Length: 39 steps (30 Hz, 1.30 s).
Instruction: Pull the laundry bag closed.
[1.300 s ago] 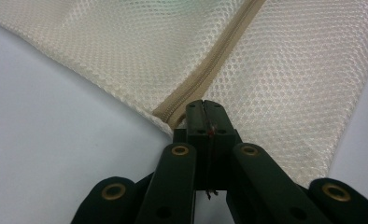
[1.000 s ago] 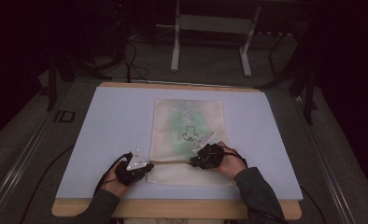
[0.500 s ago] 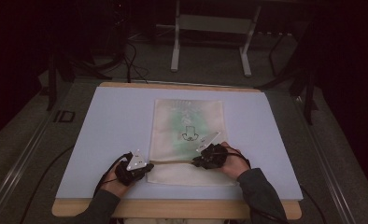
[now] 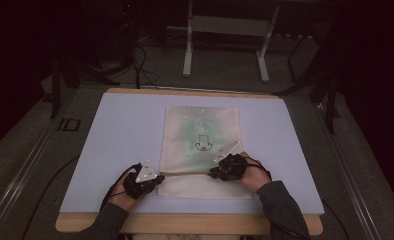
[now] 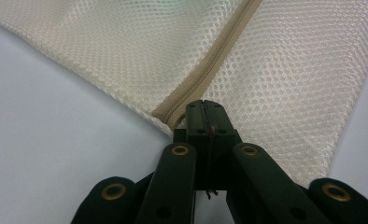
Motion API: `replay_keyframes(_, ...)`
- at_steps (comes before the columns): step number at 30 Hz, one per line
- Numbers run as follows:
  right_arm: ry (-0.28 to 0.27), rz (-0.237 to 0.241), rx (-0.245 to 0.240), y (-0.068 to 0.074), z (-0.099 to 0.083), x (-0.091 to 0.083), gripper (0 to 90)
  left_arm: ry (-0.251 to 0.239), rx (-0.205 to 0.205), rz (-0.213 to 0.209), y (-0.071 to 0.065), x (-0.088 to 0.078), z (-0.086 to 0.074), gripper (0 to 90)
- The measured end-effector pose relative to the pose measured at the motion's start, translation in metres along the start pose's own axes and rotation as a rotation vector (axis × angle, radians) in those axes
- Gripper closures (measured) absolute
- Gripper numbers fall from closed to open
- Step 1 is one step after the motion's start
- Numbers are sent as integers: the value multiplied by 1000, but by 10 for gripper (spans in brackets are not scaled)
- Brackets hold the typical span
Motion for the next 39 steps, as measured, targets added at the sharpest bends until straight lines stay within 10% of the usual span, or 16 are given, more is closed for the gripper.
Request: replay_keyframes(39, -7, -7, 31, -5, -14, -12, 820, 0, 0, -1, 0, 0, 0, 895)
Point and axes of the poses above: each handheld gripper's, and its own axes: x roughly forward along the jaws, z roughly out of its top, y roughly to its left, the point moved 2 cm from there along x, roughly forward along the jaws, and after that the axes turned 6 degrees about y, right-handed, at the moved point
